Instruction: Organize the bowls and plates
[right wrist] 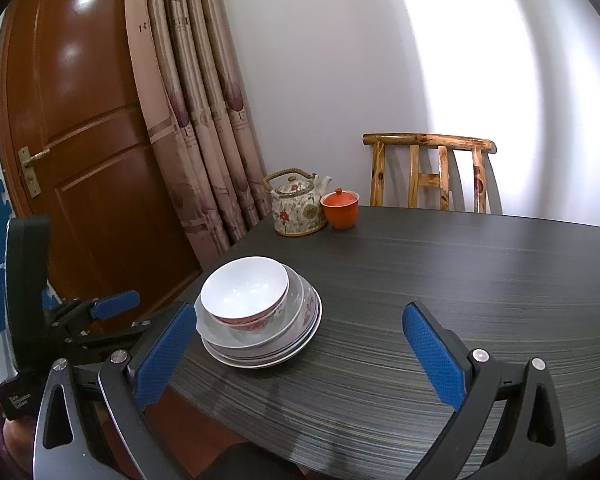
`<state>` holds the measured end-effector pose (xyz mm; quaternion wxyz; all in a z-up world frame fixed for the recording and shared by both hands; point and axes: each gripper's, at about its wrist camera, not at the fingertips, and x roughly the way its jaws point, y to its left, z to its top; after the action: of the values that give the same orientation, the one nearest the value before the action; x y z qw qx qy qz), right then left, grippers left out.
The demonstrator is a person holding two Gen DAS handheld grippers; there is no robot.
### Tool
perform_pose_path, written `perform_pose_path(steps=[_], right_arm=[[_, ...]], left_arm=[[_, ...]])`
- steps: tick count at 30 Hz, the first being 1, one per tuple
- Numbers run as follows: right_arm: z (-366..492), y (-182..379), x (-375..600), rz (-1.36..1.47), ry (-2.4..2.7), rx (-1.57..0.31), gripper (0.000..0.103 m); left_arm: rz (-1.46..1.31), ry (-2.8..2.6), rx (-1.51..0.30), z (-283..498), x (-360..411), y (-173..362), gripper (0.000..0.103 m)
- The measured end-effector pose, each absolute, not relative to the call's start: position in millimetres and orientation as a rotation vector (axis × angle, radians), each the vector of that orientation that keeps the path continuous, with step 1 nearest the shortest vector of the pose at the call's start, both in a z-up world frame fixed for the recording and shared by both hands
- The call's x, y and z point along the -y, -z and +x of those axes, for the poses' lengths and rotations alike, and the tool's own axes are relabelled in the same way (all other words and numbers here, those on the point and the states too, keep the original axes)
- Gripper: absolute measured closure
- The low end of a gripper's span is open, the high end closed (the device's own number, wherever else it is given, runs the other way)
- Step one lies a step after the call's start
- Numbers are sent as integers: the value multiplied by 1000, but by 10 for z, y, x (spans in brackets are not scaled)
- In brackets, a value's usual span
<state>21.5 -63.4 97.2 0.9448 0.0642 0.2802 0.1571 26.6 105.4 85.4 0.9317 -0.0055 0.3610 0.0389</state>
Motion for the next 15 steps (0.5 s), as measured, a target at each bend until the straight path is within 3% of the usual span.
perform_pose_path(steps=[8,15], right_arm=[[213,-969,637,132,-321,-573,0],[200,-964,636,134,-319,-573,0]], left_arm=[[-29,-91,-722,245,-1087,-884,27],[-7,-140,-674,190,-1092,-960,27]])
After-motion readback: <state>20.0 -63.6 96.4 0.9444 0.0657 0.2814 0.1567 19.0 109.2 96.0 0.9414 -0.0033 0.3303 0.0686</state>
